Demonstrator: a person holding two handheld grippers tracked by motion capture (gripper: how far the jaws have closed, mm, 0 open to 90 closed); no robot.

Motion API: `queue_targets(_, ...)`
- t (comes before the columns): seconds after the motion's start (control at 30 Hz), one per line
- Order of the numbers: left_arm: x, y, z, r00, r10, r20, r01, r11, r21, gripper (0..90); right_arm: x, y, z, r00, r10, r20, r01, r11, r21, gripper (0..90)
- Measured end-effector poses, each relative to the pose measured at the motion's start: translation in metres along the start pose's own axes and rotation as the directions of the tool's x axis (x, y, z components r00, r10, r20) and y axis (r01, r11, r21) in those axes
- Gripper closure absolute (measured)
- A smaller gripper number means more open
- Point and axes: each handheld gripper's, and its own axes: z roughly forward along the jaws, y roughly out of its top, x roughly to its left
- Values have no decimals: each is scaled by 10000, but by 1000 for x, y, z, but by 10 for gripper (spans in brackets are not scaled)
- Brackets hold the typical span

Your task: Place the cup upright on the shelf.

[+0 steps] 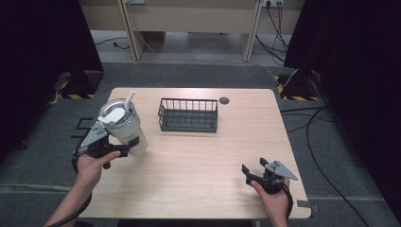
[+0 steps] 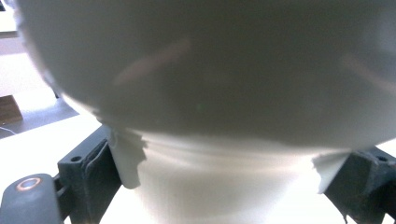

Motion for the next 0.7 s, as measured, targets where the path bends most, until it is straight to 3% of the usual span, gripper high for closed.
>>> queue_targets(0.7,-1,15,21,9996,42,288,-39,10000,-89,98,0,0,0,10000,34,-15,-34,10000,-6,189)
